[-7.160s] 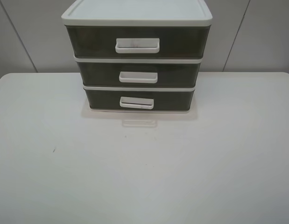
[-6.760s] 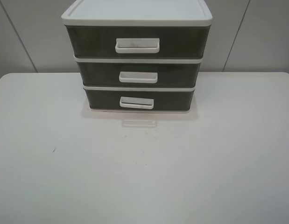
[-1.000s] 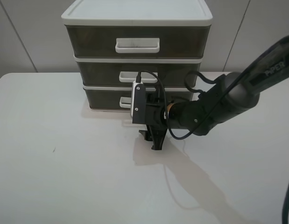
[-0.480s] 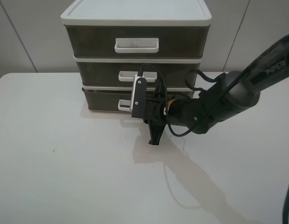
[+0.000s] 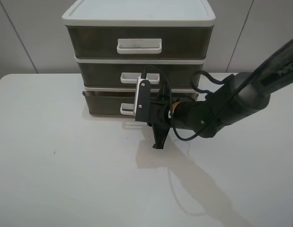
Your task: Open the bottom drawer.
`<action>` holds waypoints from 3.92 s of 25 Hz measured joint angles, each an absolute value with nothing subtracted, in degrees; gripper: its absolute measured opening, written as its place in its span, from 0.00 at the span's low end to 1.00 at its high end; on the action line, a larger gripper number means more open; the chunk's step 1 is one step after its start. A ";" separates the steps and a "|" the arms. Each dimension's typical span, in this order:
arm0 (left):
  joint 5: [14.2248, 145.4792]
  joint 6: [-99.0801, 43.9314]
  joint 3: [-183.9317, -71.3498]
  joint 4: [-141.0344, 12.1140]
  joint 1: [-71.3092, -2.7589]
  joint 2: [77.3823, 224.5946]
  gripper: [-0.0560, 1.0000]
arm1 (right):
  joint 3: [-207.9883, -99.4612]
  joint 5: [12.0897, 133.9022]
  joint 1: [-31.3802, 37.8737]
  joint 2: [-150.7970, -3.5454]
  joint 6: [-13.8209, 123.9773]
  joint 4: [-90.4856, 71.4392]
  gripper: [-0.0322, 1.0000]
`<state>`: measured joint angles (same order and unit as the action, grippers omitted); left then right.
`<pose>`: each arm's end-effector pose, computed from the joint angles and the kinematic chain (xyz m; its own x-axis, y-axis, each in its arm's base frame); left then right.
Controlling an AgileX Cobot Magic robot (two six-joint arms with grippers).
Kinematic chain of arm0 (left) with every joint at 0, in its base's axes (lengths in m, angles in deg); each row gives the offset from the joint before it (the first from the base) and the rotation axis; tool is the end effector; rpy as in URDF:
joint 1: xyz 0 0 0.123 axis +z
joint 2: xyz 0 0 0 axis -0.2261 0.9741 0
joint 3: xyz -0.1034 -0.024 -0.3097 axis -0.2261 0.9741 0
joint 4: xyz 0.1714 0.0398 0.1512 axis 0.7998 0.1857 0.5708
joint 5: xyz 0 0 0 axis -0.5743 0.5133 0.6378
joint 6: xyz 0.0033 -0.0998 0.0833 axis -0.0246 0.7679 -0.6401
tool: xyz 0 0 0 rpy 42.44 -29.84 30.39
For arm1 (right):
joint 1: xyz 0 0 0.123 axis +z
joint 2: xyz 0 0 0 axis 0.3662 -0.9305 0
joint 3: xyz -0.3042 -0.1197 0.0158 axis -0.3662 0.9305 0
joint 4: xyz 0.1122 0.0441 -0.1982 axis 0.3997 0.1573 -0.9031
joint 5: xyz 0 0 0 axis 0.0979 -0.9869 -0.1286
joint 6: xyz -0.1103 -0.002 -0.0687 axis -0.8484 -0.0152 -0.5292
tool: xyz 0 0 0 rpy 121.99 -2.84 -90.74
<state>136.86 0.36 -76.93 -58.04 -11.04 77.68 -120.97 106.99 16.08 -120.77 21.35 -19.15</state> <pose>-0.0313 -0.0151 0.2514 -0.4449 0.0305 -0.8950 0.0818 0.9966 -0.0067 0.3179 0.2465 0.1152 0.2582 -0.8731 -0.4136 -0.7544 0.0852 -0.6508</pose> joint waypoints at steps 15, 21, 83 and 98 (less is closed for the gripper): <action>136.86 0.36 -76.93 -58.04 -11.04 77.68 0.73 | -112.33 104.82 19.05 -113.51 21.17 -16.70 0.05; 136.86 0.36 -76.93 -58.04 -11.04 77.68 0.73 | -109.91 104.05 22.45 -111.29 21.01 -11.51 0.05; 136.86 0.36 -76.93 -58.04 -11.04 77.68 0.73 | -108.93 28.14 -20.86 -14.47 79.78 -17.42 0.76; 136.86 0.36 -76.93 -58.04 -11.04 77.68 0.73 | -108.50 21.62 -20.86 -6.42 79.70 -16.67 0.77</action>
